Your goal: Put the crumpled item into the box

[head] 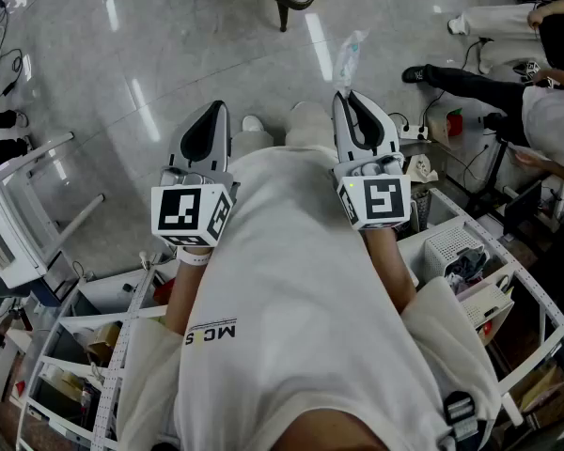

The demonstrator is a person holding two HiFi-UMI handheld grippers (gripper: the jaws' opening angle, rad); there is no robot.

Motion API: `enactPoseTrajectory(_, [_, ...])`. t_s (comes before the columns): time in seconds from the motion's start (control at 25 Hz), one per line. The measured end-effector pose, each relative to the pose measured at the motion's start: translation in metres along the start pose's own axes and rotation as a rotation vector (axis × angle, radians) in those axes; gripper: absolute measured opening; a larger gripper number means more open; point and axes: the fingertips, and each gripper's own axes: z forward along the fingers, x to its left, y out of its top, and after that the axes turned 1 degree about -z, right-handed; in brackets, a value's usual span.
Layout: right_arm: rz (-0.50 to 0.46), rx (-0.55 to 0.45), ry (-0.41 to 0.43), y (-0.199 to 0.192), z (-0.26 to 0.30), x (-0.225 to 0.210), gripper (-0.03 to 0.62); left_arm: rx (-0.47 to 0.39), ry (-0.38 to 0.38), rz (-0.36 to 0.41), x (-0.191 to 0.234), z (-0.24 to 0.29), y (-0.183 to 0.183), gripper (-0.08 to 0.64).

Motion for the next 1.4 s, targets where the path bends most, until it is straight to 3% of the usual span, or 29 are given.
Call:
enactPoseTrajectory(0.32, [0.027,-0.025,0.032,0.005,-0.026,-0.015,0.051,0.023,-0.024,0.019,-0.055,-0.002,-0.005,0.023])
enactPoseTrajectory(0.56, [0.052,-0.046,0.052,0.008,-0.027,-0.021,0.052,0.014,-0.005,0.013,-0.064,-0.005,-0.006,0.023])
enactPoseTrajectory(0.8, [0.112,-0.062,0.082,0.011,-0.018,-0.01,0.052,-0.009,0.031,0.004,-0.042,-0.019,0.0,0.023])
enactPoseTrajectory(1.04, [0.11,-0.08,0.072,0.016,0.002,0.012,0.054,-0.022,0.033,-0.002,-0.004,-0.028,0.002,0.023])
enactPoseTrajectory(1.4, [0.144,-0.056,0.079,0.028,0.069,0.017,0.054,0.001,0.006,0.005,0.046,0.021,0.027,0.023])
